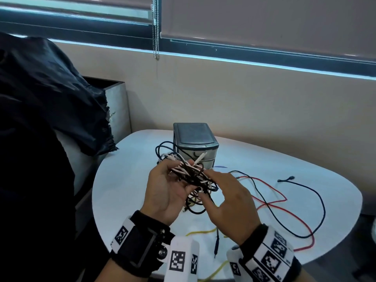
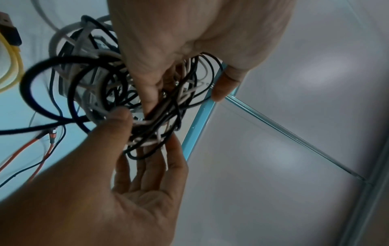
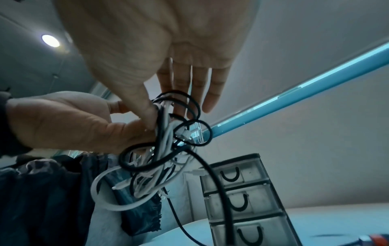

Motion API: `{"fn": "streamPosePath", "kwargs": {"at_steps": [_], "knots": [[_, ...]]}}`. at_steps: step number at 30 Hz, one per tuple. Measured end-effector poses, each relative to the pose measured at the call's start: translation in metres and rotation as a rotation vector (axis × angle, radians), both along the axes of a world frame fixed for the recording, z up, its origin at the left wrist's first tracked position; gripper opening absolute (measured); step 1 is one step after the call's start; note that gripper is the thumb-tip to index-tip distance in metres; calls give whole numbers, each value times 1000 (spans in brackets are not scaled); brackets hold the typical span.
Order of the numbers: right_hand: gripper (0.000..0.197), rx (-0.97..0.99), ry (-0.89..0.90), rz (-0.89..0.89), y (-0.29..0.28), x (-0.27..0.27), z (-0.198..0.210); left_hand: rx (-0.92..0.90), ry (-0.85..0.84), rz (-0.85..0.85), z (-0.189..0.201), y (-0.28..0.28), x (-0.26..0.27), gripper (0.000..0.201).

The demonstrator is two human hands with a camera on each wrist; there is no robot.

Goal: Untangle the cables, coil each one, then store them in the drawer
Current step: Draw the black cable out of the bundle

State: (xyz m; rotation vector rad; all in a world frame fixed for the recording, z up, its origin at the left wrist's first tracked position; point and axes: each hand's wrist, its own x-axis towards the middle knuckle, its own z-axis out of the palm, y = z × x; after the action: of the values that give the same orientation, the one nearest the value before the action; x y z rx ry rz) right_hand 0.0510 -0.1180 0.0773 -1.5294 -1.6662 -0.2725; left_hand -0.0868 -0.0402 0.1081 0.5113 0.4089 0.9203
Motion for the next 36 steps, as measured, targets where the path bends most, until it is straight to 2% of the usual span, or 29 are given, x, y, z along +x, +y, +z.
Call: {"fn": "streamPosePath", "kwargs": {"at_steps": [3, 9, 16, 21, 25, 30, 34, 36], "knots": [[39, -9, 151, -4, 1, -2, 0, 8, -28, 0, -4, 1, 2, 13], [33, -124, 487, 95, 5, -2, 11, 134, 127, 58, -14, 3, 3, 29], [21, -211, 636, 186, 11, 1, 16, 222, 164, 57, -20, 5, 5, 48], [26, -227, 747, 211, 14, 5, 11, 234, 133, -33, -22, 9, 0, 45], [32, -211, 770, 158, 19, 6, 6, 199, 112, -54, -22, 12, 0, 42], [33, -191, 791, 170, 27, 3, 7, 178, 162, 2, -16, 17, -2, 34], [29, -167, 690, 192, 28, -2, 8, 179, 309, 59, -11, 17, -3, 18], [33, -211, 626, 197, 26, -4, 6, 152, 325, 69, -10, 15, -3, 20]]}}
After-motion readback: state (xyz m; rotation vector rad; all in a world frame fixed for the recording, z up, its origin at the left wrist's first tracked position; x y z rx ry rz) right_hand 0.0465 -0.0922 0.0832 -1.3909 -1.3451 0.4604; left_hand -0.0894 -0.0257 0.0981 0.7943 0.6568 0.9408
